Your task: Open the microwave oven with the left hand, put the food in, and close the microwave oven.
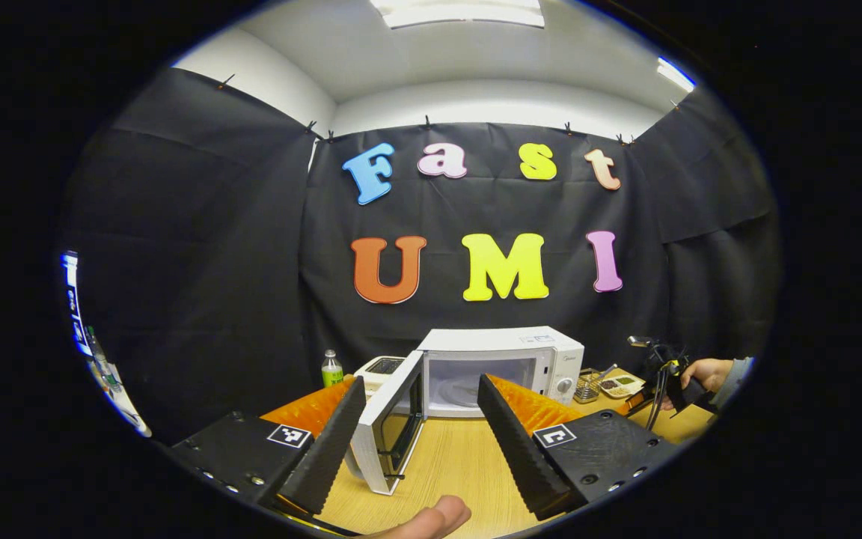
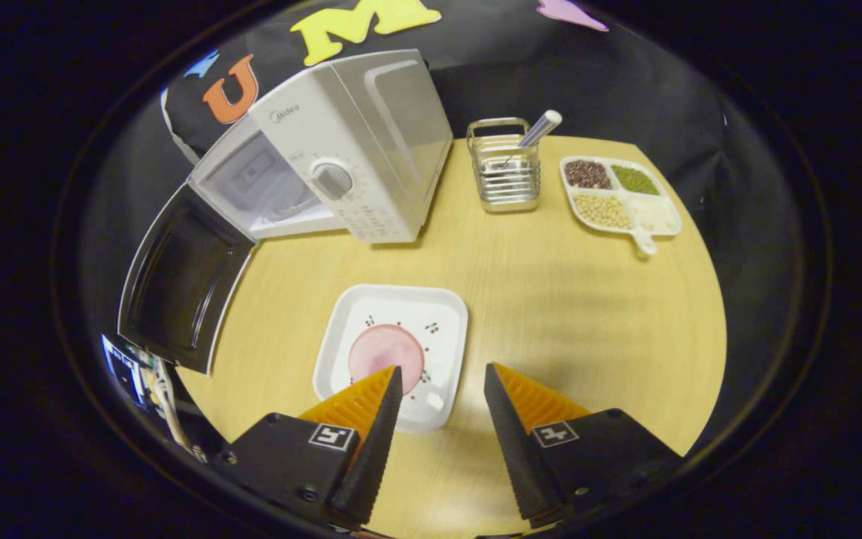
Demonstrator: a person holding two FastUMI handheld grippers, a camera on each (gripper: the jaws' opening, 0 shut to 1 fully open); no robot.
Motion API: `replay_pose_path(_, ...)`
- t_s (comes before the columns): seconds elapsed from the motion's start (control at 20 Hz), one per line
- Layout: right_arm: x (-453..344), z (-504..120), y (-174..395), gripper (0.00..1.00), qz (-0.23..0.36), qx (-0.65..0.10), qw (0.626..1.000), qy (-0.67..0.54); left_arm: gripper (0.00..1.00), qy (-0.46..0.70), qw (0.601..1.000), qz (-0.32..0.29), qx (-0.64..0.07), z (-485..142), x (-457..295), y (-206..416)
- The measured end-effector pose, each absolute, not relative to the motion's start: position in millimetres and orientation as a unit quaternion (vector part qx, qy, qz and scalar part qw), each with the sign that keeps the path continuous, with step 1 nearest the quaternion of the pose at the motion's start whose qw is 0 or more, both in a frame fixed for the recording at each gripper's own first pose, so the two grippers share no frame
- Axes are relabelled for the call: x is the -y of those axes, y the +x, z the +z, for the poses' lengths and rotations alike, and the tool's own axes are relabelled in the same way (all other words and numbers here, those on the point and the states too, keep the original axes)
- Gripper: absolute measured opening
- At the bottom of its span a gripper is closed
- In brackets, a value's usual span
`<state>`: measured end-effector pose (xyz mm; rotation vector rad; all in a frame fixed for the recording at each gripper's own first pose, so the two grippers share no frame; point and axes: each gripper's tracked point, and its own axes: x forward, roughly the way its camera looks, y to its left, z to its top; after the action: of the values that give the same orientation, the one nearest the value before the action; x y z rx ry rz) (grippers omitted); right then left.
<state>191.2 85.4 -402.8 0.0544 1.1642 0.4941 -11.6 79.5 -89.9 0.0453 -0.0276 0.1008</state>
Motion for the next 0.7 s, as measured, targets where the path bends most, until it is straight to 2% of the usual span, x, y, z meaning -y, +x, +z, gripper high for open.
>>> replay_pose_path(0.05, -86.2, -409.0, 193.1, 0.68, 0.232, -0.556, 0.797, 0.029, 0.92, 0.025, 0.998, 0.051, 0.014, -89.4, -78.1, -8.7)
replay_pose_path(0.1, -86.7, -414.7, 195.6, 0.52, 0.231, -0.566, 0.791, 0.027, 0.92, 0.028, 0.998, 0.050, 0.013, -90.1, -75.9, -7.4)
replay_pose_path(0.2, -88.6, -426.5, 199.1, 0.48, 0.236, -0.583, 0.777, 0.025, 0.92, 0.035, 0.998, 0.050, 0.012, -90.7, -71.4, -6.2)
replay_pose_path(0.25, -89.3, -432.1, 201.1, 0.58, 0.233, -0.592, 0.771, 0.032, 0.92, 0.039, 0.998, 0.050, 0.013, -90.0, -71.0, -5.3)
replay_pose_path(0.3, -91.0, -435.4, 201.3, 0.42, 0.235, -0.601, 0.763, 0.042, 0.92, 0.042, 0.998, 0.051, 0.014, -89.5, -69.8, -5.1)
replay_pose_path(0.35, -93.2, -439.4, 200.9, 0.39, 0.239, -0.611, 0.753, 0.053, 0.92, 0.047, 0.997, 0.053, 0.015, -88.7, -69.7, -5.0)
replay_pose_path(0.4, -95.6, -442.9, 199.7, 0.56, 0.244, -0.624, 0.740, 0.063, 0.92, 0.054, 0.997, 0.057, 0.019, -86.6, -71.2, -5.2)
replay_pose_path(0.45, -96.7, -442.1, 199.9, 0.28, 0.249, -0.630, 0.732, 0.072, 0.93, 0.059, 0.996, 0.062, 0.019, -87.2, -73.3, -4.4)
replay_pose_path(0.5, -93.7, -446.0, 199.2, 0.34, 0.250, -0.644, 0.719, 0.072, 0.94, 0.063, 0.996, 0.065, 0.015, -90.1, -73.9, -3.9)
replay_pose_path(0.6, -87.0, -446.3, 203.7, 0.22, 0.254, -0.659, 0.704, 0.075, 0.94, 0.063, 0.995, 0.071, 0.009, -92.9, -74.5, -0.9)
replay_pose_path(0.65, -83.7, -449.2, 205.3, 0.02, 0.247, -0.668, 0.698, 0.075, 0.94, 0.063, 0.995, 0.073, 0.008, -92.5, -75.4, -1.7)
replay_pose_path(0.7, -83.9, -448.3, 206.9, 0.07, 0.250, -0.674, 0.690, 0.080, 0.94, 0.063, 0.995, 0.077, 0.006, -92.6, -75.8, -0.9)
